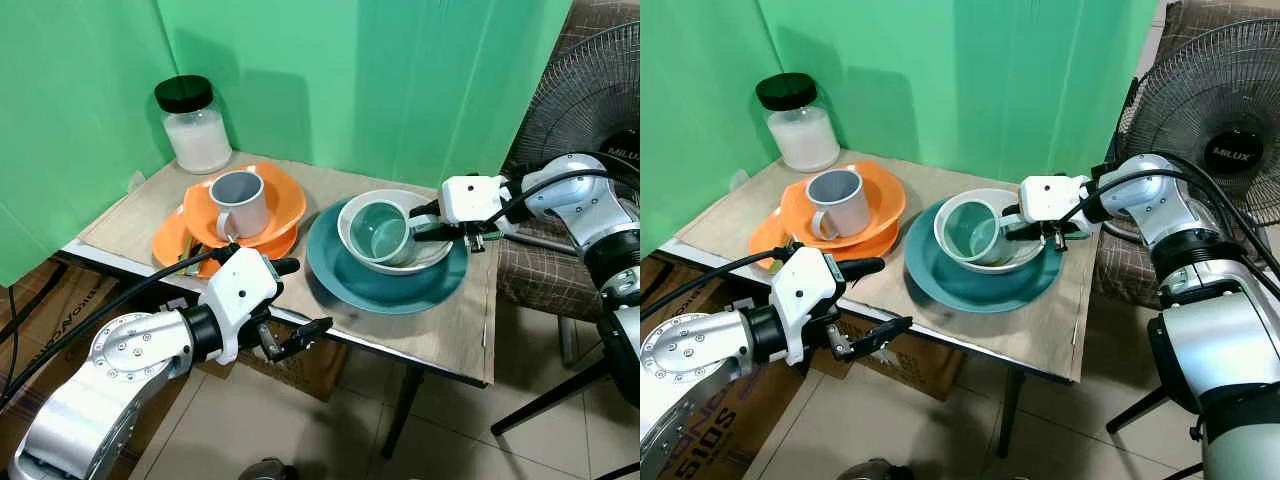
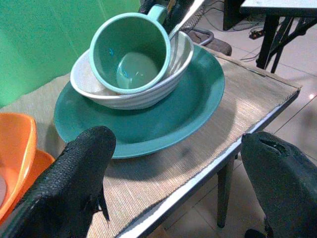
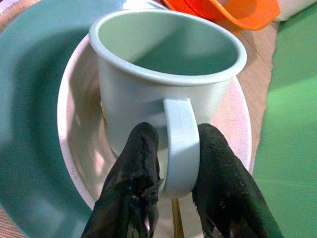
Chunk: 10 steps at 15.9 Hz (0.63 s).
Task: Setting the table
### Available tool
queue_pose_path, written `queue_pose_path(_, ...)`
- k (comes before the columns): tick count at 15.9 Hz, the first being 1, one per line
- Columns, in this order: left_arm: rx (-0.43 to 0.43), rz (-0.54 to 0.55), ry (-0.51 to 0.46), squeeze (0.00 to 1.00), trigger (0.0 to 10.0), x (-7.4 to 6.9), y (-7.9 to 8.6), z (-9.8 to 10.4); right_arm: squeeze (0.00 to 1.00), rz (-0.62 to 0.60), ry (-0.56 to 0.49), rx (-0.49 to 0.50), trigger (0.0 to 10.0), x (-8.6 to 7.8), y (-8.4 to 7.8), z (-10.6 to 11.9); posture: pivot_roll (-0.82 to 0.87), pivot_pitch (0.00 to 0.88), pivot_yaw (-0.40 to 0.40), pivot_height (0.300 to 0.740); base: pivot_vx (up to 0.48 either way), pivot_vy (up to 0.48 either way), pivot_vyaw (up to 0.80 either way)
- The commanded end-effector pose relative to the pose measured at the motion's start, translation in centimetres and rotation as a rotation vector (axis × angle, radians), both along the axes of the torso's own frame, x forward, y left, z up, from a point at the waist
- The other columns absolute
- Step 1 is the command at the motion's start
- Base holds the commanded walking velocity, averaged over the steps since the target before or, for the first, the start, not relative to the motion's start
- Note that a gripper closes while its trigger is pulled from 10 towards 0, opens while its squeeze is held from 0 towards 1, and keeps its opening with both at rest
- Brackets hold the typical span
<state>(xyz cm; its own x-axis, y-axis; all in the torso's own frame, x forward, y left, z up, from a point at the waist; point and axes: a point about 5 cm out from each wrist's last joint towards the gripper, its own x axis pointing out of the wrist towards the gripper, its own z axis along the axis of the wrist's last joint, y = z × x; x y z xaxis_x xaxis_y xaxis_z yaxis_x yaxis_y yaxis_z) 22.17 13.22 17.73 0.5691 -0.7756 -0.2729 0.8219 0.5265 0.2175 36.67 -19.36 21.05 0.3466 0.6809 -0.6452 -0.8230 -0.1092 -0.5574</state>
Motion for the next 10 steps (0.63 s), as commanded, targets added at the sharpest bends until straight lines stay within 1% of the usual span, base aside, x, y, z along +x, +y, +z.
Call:
queue_pose_path(1,0.018,-0.009,-0.004,0.00,10.0,0.11,0.09,-0.03,0.00,-0.003,-0.011,0.017,0.0,0.14,-0.11,0.81,-0.06,0.015,0.082,0.740,0.000,0.000,0.00)
queue_pose_path(8,0.024,-0.016,-0.006,0.00,10.0,0.23,-0.01,-0.10,0.00,-0.013,-0.006,0.040,0.0,0.05,-0.42,0.84,-0.07,0.013,0.084,0.740,0.000,0.000,0.00)
queue_pose_path(10,0.023,-0.016,-0.008,0.00,10.0,0.27,-0.03,-0.09,0.00,-0.015,-0.014,0.085,0.0,0.11,-0.41,1.46,-0.07,0.010,0.085,0.740,0.000,0.000,0.00)
